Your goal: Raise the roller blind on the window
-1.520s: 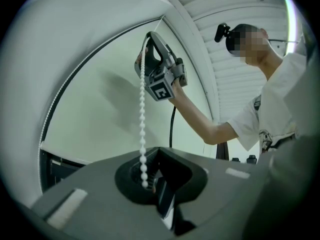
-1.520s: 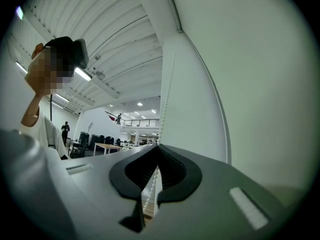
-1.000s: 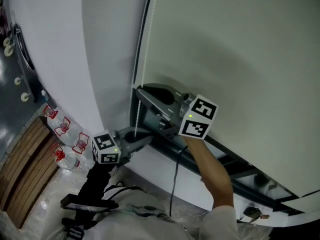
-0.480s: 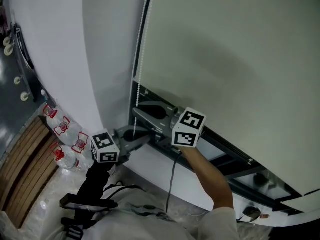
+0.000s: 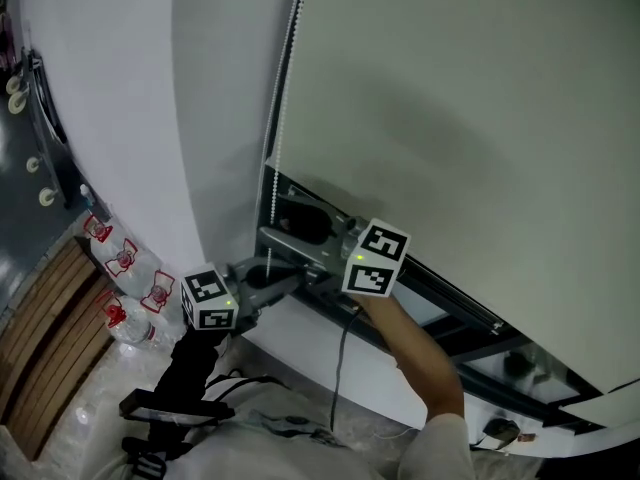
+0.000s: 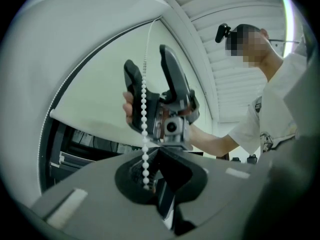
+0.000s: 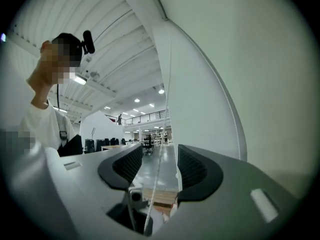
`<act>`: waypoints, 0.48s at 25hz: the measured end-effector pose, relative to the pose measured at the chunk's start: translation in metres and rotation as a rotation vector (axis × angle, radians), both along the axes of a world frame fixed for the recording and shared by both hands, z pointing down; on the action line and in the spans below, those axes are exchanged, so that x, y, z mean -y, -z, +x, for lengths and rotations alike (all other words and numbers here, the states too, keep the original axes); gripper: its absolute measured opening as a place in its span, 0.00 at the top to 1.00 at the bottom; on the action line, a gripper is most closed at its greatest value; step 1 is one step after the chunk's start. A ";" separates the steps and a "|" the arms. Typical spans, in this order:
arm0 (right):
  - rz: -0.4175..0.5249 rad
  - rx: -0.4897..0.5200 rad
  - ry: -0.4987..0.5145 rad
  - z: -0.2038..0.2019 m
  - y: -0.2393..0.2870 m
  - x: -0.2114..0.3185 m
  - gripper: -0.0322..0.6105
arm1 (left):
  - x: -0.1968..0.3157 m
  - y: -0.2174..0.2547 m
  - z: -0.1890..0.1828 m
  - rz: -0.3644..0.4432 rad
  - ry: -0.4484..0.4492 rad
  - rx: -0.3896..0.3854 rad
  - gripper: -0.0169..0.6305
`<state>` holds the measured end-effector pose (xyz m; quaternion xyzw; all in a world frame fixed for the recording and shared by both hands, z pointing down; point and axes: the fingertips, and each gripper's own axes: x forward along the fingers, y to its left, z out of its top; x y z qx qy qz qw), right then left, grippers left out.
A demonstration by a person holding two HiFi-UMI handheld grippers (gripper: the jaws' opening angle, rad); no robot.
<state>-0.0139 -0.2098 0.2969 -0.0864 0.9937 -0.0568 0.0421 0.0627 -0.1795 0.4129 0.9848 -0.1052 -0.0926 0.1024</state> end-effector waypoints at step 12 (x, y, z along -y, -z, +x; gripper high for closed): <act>0.268 0.173 -0.036 -0.009 0.201 0.039 0.70 | 0.000 -0.005 0.000 -0.006 0.003 -0.003 0.98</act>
